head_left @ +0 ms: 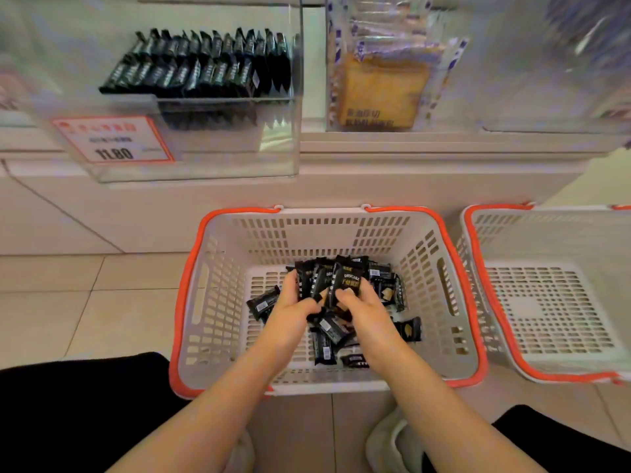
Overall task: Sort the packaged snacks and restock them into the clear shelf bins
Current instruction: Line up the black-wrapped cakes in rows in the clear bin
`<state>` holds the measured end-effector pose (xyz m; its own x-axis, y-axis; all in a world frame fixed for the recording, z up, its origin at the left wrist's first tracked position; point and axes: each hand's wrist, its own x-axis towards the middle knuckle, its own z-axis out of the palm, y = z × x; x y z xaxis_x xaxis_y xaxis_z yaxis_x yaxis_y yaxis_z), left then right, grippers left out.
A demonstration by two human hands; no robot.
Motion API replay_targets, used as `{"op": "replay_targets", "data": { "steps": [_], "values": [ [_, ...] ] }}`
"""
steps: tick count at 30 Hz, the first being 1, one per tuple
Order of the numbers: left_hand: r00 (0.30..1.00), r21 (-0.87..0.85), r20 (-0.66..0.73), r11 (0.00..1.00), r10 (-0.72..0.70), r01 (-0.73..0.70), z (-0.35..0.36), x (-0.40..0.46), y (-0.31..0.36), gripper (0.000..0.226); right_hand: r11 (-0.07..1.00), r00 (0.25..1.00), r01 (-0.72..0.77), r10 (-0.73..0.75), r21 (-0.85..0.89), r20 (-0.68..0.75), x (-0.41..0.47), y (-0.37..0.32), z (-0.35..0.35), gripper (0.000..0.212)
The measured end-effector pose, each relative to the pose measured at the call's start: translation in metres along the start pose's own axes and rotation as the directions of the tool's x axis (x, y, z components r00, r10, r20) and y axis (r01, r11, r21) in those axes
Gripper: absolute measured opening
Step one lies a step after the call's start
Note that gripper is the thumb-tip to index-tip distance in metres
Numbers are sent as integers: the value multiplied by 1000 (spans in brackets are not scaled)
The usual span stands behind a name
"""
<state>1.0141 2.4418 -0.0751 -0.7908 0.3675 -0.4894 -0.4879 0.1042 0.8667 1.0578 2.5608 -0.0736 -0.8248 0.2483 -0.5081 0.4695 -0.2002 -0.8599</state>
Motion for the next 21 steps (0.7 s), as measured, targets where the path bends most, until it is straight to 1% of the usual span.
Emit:
{"op": "replay_targets", "data": {
  "steps": [2, 4, 6, 7, 8, 10, 11, 12, 13, 14, 15, 17, 18, 19, 21],
  "values": [
    [999, 13, 23, 999, 44, -45, -1, -4, 10, 63, 1000, 999, 27, -27, -6, 47, -5, -8, -2, 26],
    [992, 8, 89, 996, 87, -88, -1, -9, 18, 61, 997, 991, 78, -77, -8, 108, -9, -15, -2, 31],
    [974, 45, 156, 984, 166, -175, 3, -16, 28, 50, 992, 975, 128, -129, 18, 181, -14, -24, 1, 37],
    [959, 85, 159, 965, 234, -249, 6, -19, 33, 46, 988, 965, 155, -157, 24, 211, -16, -30, 3, 39],
    [940, 152, 143, 931, 311, -331, 7, -21, 39, 42, 983, 954, 181, -183, 31, 236, -19, -36, 5, 40],
    [878, 342, 114, 812, 464, -473, 8, -24, 55, 33, 977, 937, 212, -214, 37, 276, -25, -56, 6, 38],
    [844, 410, 129, 746, 521, -524, 6, -26, 64, 36, 974, 929, 222, -222, 35, 296, -29, -67, 6, 37],
    [807, 451, 153, 686, 570, -570, 5, -28, 72, 45, 972, 920, 234, -232, 32, 317, -31, -78, 6, 36],
    [776, 478, 169, 639, 607, -603, 3, -30, 82, 54, 967, 908, 254, -247, 24, 338, -32, -88, 6, 35],
    [760, 495, 178, 611, 625, -618, 1, -31, 93, 56, 959, 897, 283, -269, 12, 351, -33, -99, 7, 34],
    [757, 499, 178, 605, 629, -620, -2, -33, 105, 50, 949, 891, 316, -295, -6, 345, -34, -111, 9, 31],
    [778, 489, 173, 633, 604, -600, -9, -34, 134, 35, 919, 885, 392, -364, -42, 289, -37, -134, 14, 27],
    [778, 517, 180, 615, 602, -596, -15, -35, 149, 33, 902, 879, 429, -404, -48, 252, -39, -147, 17, 32],
    [756, 581, 201, 546, 623, -604, -22, -36, 165, 32, 887, 875, 457, -437, -56, 209, -42, -161, 20, 40],
    [675, 681, 264, 362, 689, -636, -40, -40, 197, 27, 850, 861, 507, -492, -144, 127, -46, -189, 27, 54]
  ]
}}
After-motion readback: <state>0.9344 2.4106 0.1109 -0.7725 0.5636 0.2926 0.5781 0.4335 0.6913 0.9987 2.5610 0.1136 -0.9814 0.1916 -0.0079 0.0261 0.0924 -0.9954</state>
